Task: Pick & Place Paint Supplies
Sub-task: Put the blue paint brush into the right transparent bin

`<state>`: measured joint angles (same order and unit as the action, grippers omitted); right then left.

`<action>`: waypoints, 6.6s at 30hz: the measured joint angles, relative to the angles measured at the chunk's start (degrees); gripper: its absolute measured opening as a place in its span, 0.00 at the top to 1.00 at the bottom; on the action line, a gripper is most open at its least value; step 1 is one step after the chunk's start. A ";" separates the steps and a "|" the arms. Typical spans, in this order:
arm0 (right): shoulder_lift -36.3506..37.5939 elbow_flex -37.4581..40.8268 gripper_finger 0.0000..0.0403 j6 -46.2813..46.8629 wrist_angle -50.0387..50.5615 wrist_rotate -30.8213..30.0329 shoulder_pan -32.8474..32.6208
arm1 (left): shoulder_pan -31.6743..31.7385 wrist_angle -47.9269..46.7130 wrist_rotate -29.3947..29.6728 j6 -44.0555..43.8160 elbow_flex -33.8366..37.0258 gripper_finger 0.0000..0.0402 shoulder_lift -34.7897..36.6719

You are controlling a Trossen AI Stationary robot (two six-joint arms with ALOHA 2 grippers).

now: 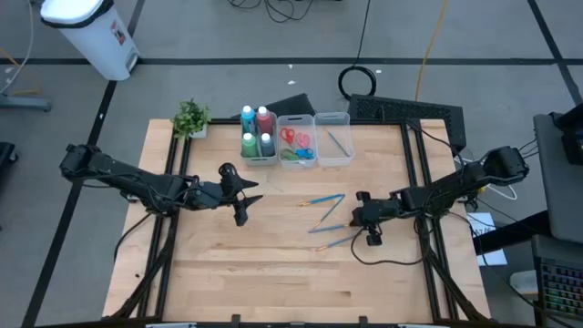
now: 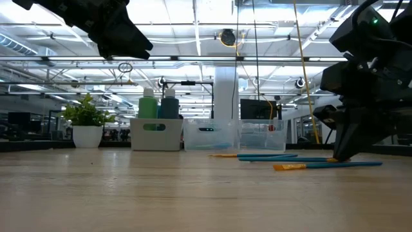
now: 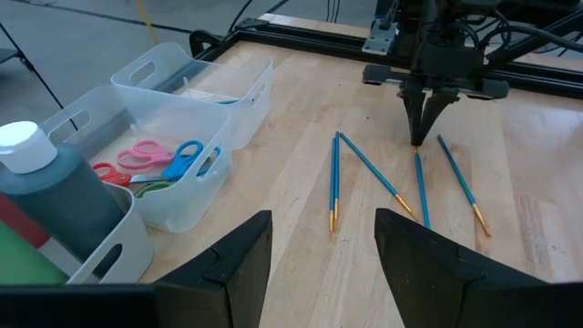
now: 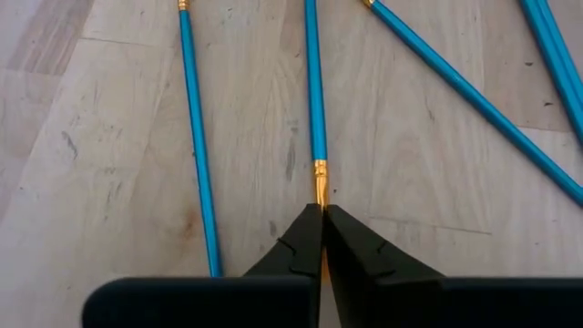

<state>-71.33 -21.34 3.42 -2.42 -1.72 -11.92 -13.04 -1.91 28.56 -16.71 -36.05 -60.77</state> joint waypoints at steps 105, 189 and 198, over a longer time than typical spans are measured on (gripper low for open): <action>1.03 -11.28 1.00 13.51 -8.83 -10.05 40.94 | 1.51 -0.04 1.44 -0.02 0.00 0.50 0.02; -1.70 -11.28 1.00 13.92 -6.12 -7.17 42.71 | 1.51 -1.40 1.36 -0.22 0.00 0.50 0.00; -1.70 -11.26 0.94 13.92 -6.14 -7.17 42.71 | 1.51 -1.38 1.36 -0.22 0.00 0.50 0.00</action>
<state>-73.03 -32.60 17.34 -8.55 -8.88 30.79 -11.53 -3.29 29.92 -16.93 -36.05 -60.77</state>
